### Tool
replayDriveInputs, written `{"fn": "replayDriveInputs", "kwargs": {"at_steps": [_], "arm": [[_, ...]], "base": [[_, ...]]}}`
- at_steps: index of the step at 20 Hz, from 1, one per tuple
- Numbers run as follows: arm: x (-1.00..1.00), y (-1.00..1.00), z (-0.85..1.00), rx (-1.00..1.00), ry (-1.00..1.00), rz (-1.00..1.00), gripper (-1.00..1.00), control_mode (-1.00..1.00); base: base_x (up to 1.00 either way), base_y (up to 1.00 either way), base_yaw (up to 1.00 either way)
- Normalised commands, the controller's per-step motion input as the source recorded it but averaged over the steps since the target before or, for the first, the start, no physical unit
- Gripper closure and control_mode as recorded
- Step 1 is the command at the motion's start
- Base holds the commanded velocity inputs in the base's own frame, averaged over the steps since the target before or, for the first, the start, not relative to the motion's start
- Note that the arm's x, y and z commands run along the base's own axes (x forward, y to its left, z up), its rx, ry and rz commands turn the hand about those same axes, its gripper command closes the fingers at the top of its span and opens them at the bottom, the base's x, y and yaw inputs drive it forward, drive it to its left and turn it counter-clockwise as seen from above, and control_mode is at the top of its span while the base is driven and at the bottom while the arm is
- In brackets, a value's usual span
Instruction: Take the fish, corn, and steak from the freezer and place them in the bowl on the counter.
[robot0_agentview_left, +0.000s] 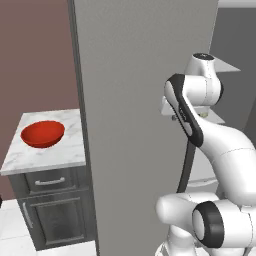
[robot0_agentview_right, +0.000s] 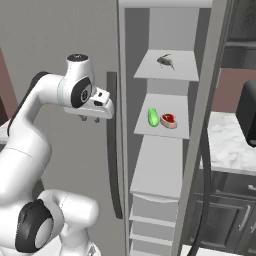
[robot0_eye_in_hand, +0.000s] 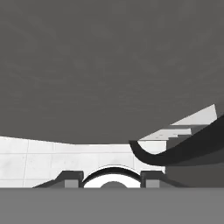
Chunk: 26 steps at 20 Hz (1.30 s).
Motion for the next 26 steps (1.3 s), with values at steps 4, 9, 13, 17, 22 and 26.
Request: {"fn": "replayDriveInputs", "kwargs": {"at_steps": [4, 9, 13, 17, 22, 26], "arm": [[0.0, 0.0, 0.0, 0.0, 0.0, 0.0, -1.0, 1.0], [0.0, 0.0, 0.0, 0.0, 0.0, 0.0, -1.0, 1.0], [0.0, 0.0, 0.0, 0.0, 0.0, 0.0, -1.0, 1.0], [0.0, 0.0, 0.0, 0.0, 0.0, 0.0, -1.0, 1.0], [0.0, 0.0, 0.0, 0.0, 0.0, 0.0, -1.0, 1.0], [0.0, 0.0, 0.0, 0.0, 0.0, 0.0, -1.0, 1.0]], "base": [[-0.02, 0.0, 0.0], [-0.3, 0.0, 0.0], [-0.54, -0.07, -0.02], [-0.29, -0.22, -0.02], [-0.05, -0.51, -0.13], [0.16, -0.63, -0.38]]}}
